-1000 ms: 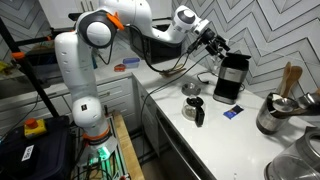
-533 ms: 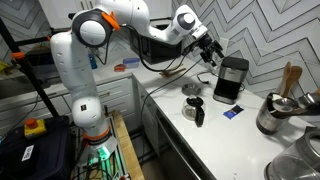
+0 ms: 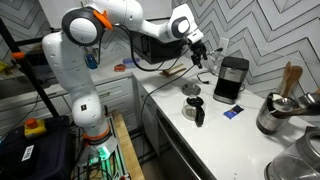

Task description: Close the coffee making machine top lid, pick up a metallic plate and place it on top of the coffee making machine

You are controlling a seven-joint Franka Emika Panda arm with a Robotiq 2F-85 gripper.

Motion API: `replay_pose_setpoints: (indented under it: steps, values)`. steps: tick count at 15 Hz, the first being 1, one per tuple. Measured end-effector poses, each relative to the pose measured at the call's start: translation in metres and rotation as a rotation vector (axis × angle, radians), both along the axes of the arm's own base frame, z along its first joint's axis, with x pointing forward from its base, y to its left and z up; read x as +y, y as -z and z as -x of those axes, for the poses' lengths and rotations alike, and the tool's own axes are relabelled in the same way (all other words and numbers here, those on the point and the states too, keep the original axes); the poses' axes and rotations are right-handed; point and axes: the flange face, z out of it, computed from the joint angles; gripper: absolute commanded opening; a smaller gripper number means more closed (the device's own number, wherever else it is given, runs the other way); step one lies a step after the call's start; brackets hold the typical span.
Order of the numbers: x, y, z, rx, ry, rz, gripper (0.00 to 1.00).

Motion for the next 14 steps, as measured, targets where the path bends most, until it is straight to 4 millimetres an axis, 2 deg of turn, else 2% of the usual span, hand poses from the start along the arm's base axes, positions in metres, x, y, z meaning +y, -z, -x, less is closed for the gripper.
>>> replay_pose_setpoints:
  steps: [5, 11, 14]
  values:
    - [0.003, 0.011, 0.031, 0.068, -0.174, -0.103, 1.00]
    - [0.001, 0.013, 0.036, 0.075, -0.187, -0.105, 1.00]
    - [-0.021, 0.033, 0.038, 0.166, -0.239, -0.155, 1.00]
